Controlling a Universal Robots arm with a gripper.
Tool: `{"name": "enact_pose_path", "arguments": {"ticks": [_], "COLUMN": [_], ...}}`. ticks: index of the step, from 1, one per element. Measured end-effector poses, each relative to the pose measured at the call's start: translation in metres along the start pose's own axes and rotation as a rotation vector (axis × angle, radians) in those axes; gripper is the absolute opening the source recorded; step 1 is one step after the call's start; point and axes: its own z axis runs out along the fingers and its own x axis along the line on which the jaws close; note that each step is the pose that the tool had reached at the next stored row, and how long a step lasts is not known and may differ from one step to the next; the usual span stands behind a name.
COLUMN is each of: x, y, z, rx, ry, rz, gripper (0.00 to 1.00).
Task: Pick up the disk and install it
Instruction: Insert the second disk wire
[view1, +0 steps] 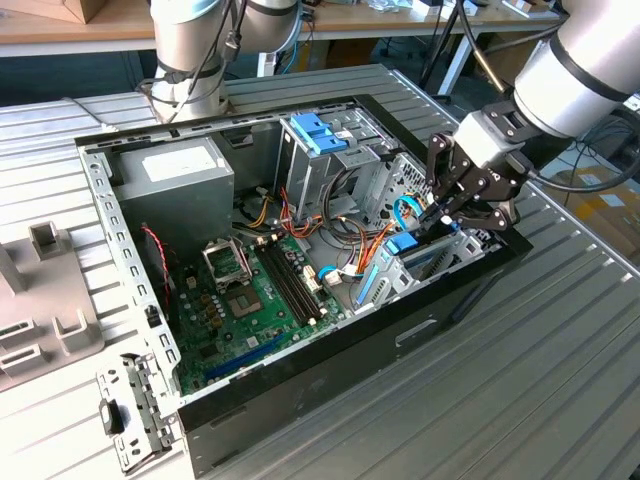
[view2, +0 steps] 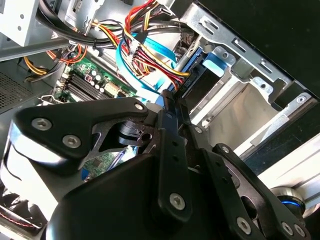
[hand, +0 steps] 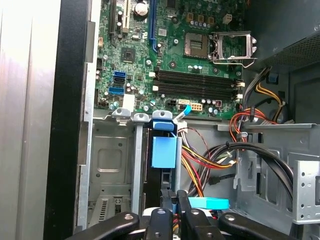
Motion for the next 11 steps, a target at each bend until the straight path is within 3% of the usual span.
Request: {"name": "enact_pose_path", "arguments": {"ticks": [11], "x": [0.0020], "y": [0.0001], "z": [-0.0001], "rx": [0.0000], "ry": [-0.0001], "rz": [0.000], "gripper": [0.16]}}
